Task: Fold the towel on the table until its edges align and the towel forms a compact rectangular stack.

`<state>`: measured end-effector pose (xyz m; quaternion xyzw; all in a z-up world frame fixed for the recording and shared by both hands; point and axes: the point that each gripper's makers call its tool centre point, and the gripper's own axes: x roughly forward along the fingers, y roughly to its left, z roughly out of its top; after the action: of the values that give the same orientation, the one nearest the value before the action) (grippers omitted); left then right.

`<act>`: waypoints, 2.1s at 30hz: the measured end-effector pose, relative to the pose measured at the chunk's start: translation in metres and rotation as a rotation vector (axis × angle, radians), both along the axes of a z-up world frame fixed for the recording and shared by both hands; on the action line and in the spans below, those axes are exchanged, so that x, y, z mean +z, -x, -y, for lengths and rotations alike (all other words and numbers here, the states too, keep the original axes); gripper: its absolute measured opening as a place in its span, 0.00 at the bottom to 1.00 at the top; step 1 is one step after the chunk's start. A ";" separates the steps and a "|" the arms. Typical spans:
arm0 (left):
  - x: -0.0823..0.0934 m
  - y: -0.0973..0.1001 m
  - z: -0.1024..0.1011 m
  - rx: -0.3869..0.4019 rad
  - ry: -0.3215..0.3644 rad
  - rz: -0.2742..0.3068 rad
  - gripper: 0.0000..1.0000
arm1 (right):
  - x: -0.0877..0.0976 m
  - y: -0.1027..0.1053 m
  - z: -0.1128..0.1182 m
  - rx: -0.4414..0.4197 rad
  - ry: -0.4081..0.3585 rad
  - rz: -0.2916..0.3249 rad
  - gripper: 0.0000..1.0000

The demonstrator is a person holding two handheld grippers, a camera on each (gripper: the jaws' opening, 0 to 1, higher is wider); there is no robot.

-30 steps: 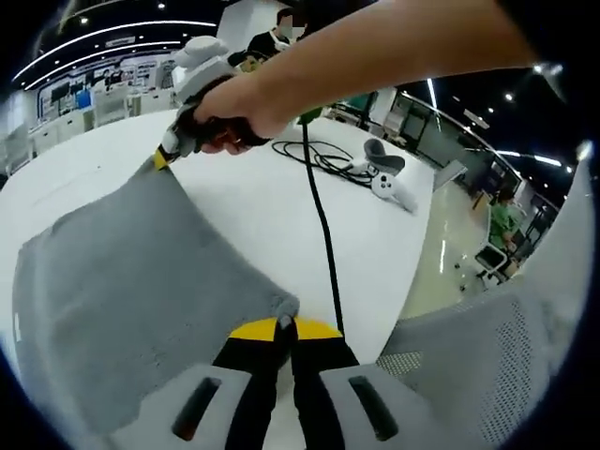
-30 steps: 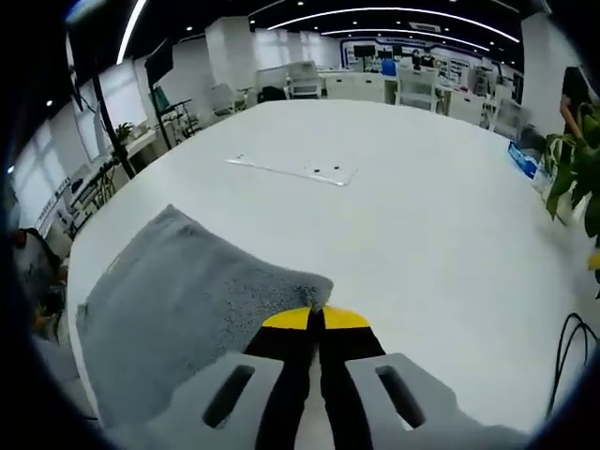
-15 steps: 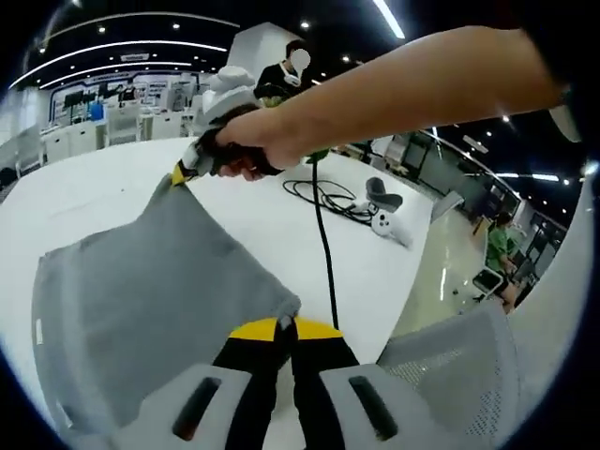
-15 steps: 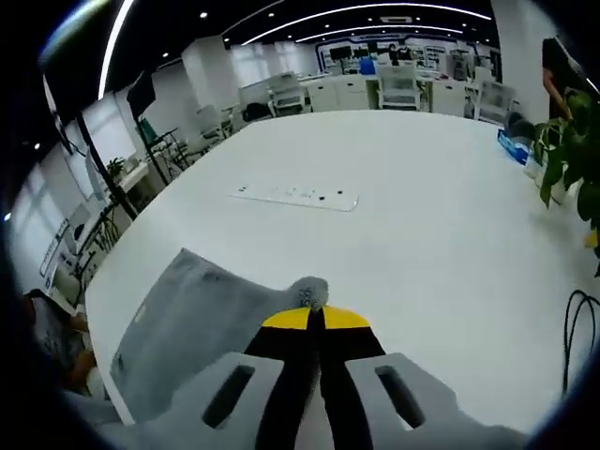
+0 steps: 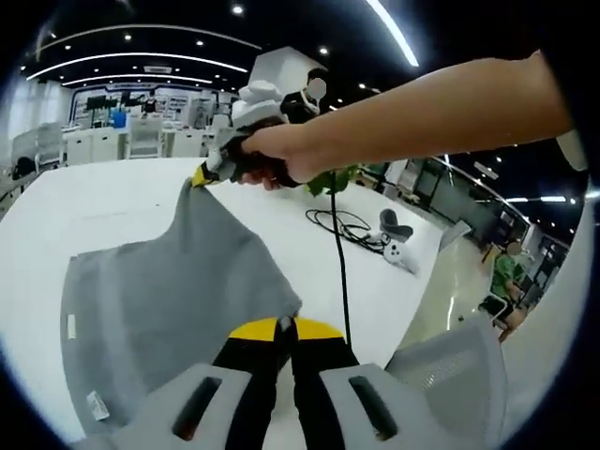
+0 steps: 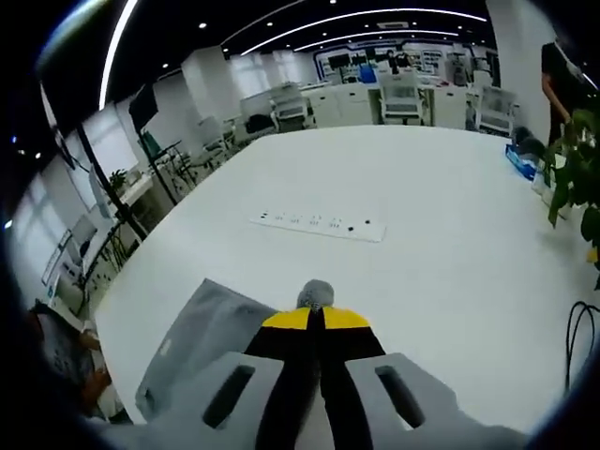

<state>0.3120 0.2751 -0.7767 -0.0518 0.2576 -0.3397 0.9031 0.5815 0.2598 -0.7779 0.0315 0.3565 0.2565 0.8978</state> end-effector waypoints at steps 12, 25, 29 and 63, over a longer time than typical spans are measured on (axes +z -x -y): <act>0.009 0.000 -0.050 0.086 0.023 0.018 0.04 | 0.014 0.004 -0.052 0.022 -0.019 0.012 0.00; 0.009 0.004 -0.084 0.118 0.023 0.027 0.04 | 0.019 -0.004 -0.075 -0.031 -0.068 0.001 0.00; 0.003 0.004 -0.098 0.144 0.031 0.008 0.04 | 0.017 -0.004 -0.089 -0.020 -0.070 -0.005 0.00; -0.044 0.026 -0.169 0.311 -0.019 -0.086 0.04 | -0.022 0.012 -0.193 0.127 -0.026 -0.030 0.00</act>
<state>0.2865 0.4444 -0.8206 -0.0973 0.2881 -0.1907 0.9334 0.5698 0.4523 -0.7996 0.0245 0.3679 0.3172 0.8737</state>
